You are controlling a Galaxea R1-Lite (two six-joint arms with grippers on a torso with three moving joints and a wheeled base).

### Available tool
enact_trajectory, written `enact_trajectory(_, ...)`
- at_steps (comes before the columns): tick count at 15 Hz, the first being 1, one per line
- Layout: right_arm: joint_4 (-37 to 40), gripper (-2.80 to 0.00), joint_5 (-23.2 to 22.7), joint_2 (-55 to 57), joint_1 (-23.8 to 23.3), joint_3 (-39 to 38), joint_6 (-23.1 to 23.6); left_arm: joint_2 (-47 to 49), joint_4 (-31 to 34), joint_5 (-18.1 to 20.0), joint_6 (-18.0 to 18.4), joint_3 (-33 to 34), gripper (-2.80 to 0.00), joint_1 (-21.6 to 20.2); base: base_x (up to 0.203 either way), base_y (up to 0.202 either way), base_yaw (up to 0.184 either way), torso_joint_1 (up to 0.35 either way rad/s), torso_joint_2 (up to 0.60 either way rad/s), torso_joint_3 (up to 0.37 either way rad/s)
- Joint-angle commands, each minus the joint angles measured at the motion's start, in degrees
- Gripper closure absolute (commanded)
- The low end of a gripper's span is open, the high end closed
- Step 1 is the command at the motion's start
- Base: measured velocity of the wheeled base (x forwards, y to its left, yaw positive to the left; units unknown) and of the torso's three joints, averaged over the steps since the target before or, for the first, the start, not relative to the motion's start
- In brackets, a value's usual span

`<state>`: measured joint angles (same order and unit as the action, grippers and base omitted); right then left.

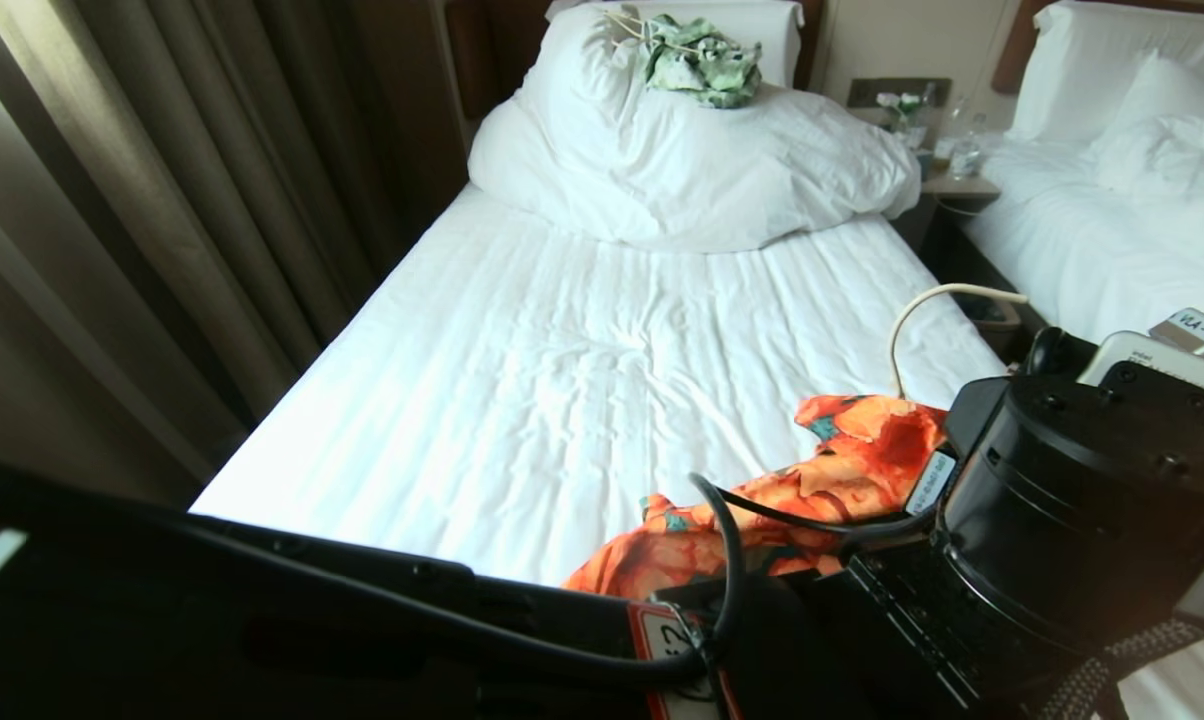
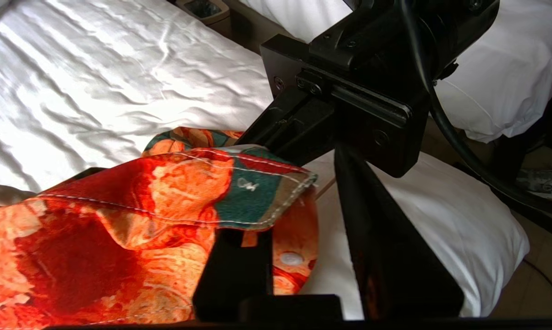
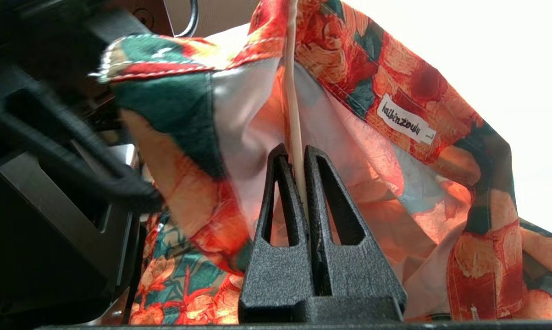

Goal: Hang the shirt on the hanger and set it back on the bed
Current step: Hook one side of the shirt onto the hanger

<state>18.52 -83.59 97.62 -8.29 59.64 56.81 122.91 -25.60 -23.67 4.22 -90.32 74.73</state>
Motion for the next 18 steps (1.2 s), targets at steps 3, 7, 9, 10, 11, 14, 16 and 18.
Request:
enact_trajectory(3,0.0,0.0,-1.6,-0.2,-0.2,0.6,0.3,-1.3,0.2,-0.6,0.0,0.9,-2.8,-0.1,0.0,0.0,0.0,0.0,0.0,0.0)
enact_trajectory(7,-0.1,0.0,-2.3,0.1,-0.3,0.7,0.3,-4.0,0.3,-2.7,0.0,6.0,-2.8,0.0,0.0,0.0,0.0,0.0,0.0,0.0)
enact_trajectory(9,-2.6,0.0,-2.9,0.3,-0.3,-0.2,0.4,-4.6,0.0,-2.9,0.0,7.5,-2.8,0.6,0.0,0.0,0.0,0.0,0.0,0.0)
enact_trajectory(10,-6.4,0.0,-3.3,0.8,-0.3,-2.0,0.4,-4.5,0.0,-2.9,0.0,7.2,-2.8,1.0,0.0,0.0,0.0,0.0,0.0,0.0)
enact_trajectory(11,-9.0,0.0,-3.7,1.6,-0.3,-3.7,0.3,-4.1,0.2,-2.8,0.0,6.7,-2.8,1.0,0.0,0.0,0.0,0.0,0.0,0.0)
enact_trajectory(14,-14.6,0.0,-4.1,3.0,-0.6,-7.2,0.3,-3.1,0.4,-2.8,0.0,6.0,-2.8,1.4,0.0,0.0,0.0,0.0,0.0,0.0)
enact_trajectory(16,-16.7,0.0,-4.1,3.7,-0.7,-8.7,0.3,-3.1,0.5,-2.8,0.1,5.7,-2.8,2.7,0.0,0.0,0.0,0.0,0.0,0.0)
enact_trajectory(18,-17.0,0.0,-4.1,3.4,-1.6,-10.2,0.3,-1.5,0.6,-3.0,0.1,5.6,-2.8,3.2,0.0,0.0,0.0,0.0,0.0,0.0)
